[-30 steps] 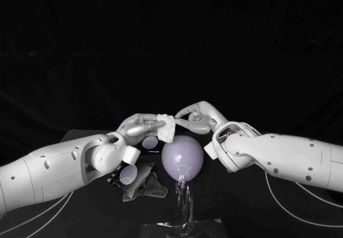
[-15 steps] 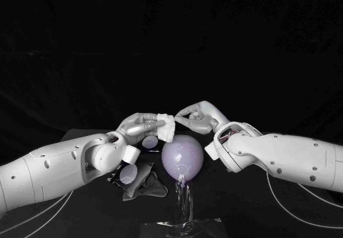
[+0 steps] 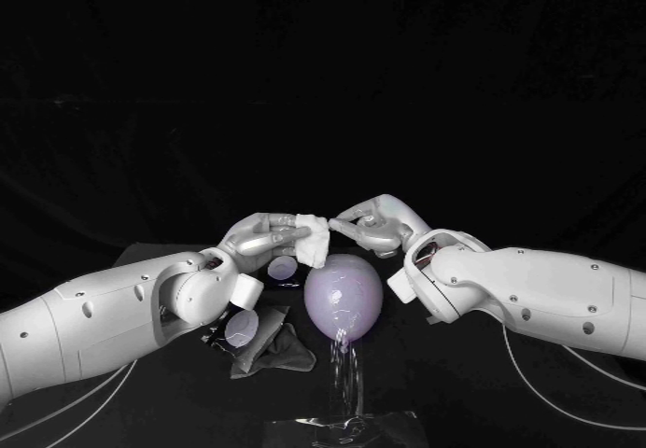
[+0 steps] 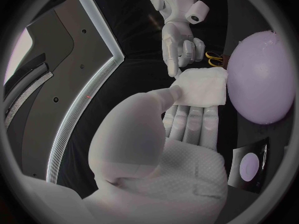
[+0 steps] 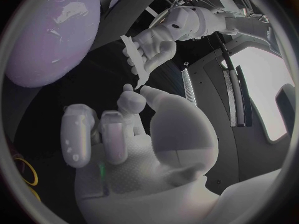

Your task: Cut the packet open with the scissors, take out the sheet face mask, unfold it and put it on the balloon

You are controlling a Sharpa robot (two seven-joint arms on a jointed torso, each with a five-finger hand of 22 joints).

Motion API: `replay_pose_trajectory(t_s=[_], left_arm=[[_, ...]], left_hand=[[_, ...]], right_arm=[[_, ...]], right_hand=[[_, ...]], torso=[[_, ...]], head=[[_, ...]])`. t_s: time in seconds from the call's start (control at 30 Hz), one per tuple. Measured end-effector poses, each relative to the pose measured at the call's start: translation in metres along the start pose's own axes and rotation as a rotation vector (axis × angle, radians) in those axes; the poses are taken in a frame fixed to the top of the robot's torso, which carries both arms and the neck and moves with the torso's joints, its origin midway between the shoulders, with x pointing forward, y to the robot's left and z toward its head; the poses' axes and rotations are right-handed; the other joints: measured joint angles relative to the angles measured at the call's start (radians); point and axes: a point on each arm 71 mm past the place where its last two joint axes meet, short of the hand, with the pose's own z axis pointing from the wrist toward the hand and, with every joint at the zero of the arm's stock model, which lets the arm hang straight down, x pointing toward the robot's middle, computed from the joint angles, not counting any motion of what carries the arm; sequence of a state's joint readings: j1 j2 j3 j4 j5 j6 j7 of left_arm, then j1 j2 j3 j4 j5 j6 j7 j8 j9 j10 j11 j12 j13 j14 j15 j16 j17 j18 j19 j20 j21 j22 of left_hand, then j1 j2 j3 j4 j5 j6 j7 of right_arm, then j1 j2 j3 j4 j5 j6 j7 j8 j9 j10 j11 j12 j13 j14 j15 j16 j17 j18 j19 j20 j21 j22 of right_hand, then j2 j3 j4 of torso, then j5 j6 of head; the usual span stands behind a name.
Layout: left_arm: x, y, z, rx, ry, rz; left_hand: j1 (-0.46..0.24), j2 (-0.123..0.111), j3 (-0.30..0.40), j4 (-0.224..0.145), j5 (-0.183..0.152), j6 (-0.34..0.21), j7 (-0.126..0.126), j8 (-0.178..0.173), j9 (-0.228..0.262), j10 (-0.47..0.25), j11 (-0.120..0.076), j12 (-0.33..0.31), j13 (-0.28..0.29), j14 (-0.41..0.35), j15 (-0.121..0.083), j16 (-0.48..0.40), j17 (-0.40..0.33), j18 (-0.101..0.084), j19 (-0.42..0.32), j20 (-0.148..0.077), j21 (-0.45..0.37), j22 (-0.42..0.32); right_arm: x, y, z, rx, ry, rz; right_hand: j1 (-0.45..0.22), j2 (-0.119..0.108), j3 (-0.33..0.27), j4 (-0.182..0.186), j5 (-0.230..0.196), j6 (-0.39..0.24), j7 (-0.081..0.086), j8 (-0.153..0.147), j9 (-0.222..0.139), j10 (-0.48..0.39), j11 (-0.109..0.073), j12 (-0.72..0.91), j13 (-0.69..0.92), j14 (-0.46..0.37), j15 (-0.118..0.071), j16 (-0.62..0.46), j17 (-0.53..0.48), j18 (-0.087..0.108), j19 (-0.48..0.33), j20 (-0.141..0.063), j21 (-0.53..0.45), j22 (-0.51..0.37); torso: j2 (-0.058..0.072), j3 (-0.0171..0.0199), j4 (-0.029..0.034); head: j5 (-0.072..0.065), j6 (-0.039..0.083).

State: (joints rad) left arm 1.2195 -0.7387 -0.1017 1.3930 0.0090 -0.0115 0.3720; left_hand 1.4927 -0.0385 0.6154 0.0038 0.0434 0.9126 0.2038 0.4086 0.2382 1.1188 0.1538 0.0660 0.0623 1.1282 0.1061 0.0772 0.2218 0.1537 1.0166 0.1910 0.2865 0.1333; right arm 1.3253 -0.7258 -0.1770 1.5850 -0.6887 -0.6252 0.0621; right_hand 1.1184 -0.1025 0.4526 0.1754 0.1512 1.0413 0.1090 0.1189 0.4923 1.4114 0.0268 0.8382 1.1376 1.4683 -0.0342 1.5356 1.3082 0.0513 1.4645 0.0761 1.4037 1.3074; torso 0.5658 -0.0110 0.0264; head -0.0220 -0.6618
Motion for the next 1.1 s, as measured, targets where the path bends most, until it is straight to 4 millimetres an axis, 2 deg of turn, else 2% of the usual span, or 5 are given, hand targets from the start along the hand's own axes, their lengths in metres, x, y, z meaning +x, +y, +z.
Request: replay_pose_trajectory(t_s=[0.57,0.73,0.87,0.93,1.1], left_arm=[[0.0013,-0.0001,0.0,0.001,0.007,-0.003],[0.0015,0.0,0.0001,0.001,0.008,-0.003],[0.0017,0.0001,0.0002,0.001,0.009,-0.006],[0.0017,0.0001,0.0002,0.001,0.009,-0.007],[0.0014,0.0002,0.0002,0.0,0.006,-0.013]], left_hand=[[-0.015,0.009,0.0,0.0,0.002,-0.001,-0.001,-0.002,0.0,0.0,0.0,0.0,0.0,0.001,0.002,0.0,-0.001,0.0,-0.007,0.0,0.008,0.004],[-0.027,0.018,0.003,0.004,0.002,-0.002,0.003,0.0,0.0,0.0,0.0,0.0,0.0,0.001,0.002,-0.004,-0.001,0.0,-0.011,0.004,0.008,0.004],[-0.058,0.026,0.013,0.03,0.002,-0.005,0.006,0.001,0.0,-0.004,0.004,0.0,0.0,-0.003,0.005,-0.004,-0.001,0.0,-0.018,0.011,0.008,0.004],[-0.07,0.028,0.016,0.044,0.002,-0.009,0.01,0.0,0.002,-0.004,0.004,0.0,0.0,-0.003,0.005,-0.004,-0.001,0.0,-0.02,0.013,0.008,0.002],[-0.1,0.037,0.024,0.074,0.002,-0.015,0.007,0.0,0.006,-0.004,0.004,0.0,0.0,-0.003,0.005,-0.004,0.0,0.016,-0.023,0.016,0.006,-0.007]], right_arm=[[0.0066,-0.0002,0.0018,0.035,0.044,0.071],[0.0084,0.0008,0.0019,0.034,0.053,0.088],[0.009,0.0008,0.0014,0.035,0.066,0.096],[0.0085,0.0001,0.0008,0.036,0.071,0.096],[0.0049,-0.0033,-0.0016,0.047,0.081,0.091]], right_hand=[[-0.015,-0.015,-0.023,0.023,-0.02,-0.006,0.006,-0.007,-0.005,0.0,0.0,0.005,0.004,0.0,0.0,-0.002,-0.001,-0.002,-0.002,-0.001,0.0,0.001],[0.024,0.004,-0.017,0.006,-0.075,0.001,-0.001,-0.007,-0.004,0.0,0.0,0.012,0.007,0.0,0.0,0.0,-0.001,-0.006,-0.002,-0.001,0.001,0.001],[0.034,0.0,-0.021,-0.001,-0.084,0.002,-0.002,-0.007,-0.003,0.0,0.0,0.007,0.006,0.0,0.0,0.002,-0.001,-0.006,-0.002,-0.001,0.002,0.001],[0.022,-0.026,-0.042,0.005,-0.084,-0.008,0.008,-0.015,-0.007,-0.006,0.006,-0.01,-0.003,0.0,0.0,0.0,-0.001,-0.006,-0.002,-0.001,-0.012,0.001],[0.001,-0.06,-0.09,0.02,-0.09,-0.039,0.017,-0.029,-0.015,-0.027,0.017,-0.039,-0.019,-0.004,0.004,-0.014,-0.001,-0.006,-0.006,0.003,-0.039,0.0]], torso=[[0.0,-0.0003,0.0004],[0.0,-0.0002,0.0004],[0.0,-0.0003,0.0003],[0.0,-0.0003,0.0003],[0.0,-0.0005,0.0003]], head=[[-0.001,-0.002],[-0.001,-0.003],[-0.001,-0.004],[-0.001,-0.004],[0.0,-0.006]])
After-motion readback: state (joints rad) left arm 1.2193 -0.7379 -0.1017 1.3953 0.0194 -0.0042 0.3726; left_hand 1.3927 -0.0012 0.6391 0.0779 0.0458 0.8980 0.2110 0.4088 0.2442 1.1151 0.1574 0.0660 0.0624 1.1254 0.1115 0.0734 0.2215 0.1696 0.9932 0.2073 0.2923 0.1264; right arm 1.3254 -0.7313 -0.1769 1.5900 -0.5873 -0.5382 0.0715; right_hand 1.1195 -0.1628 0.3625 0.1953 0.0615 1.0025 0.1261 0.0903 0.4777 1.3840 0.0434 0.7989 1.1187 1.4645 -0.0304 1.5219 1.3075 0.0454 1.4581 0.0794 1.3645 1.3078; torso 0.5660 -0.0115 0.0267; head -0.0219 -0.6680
